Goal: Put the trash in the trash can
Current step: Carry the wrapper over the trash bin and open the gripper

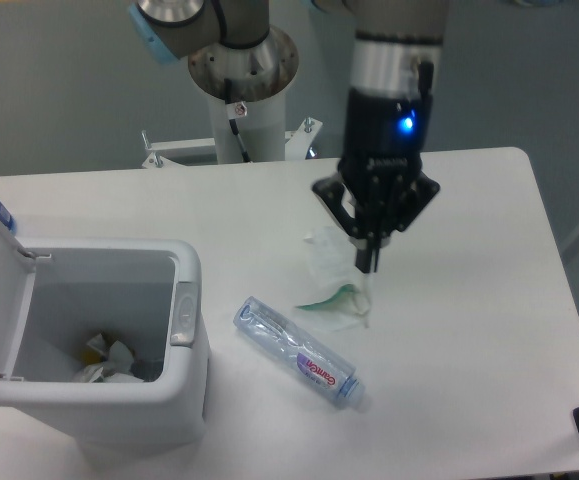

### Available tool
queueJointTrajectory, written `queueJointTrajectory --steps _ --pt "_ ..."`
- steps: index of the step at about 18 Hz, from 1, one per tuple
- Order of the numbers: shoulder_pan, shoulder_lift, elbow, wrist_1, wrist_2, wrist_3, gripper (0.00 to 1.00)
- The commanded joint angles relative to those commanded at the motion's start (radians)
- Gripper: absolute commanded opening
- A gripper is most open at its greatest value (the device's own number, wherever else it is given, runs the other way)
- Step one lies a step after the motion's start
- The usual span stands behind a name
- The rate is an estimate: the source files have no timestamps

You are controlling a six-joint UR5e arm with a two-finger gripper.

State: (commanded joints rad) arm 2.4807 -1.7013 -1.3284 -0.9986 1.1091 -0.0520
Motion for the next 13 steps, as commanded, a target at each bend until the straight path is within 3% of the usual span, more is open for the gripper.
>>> queueJointTrajectory --steps 4,11,13 --pt "-0.130 0.020 -0.012 0.000 0.000 -0.002 0.00" --pt "-0.278 -0.026 -0.052 0.000 -0.012 0.001 0.00" --pt "-0.295 -0.046 -0.055 0.003 -0.012 0.006 0.10"
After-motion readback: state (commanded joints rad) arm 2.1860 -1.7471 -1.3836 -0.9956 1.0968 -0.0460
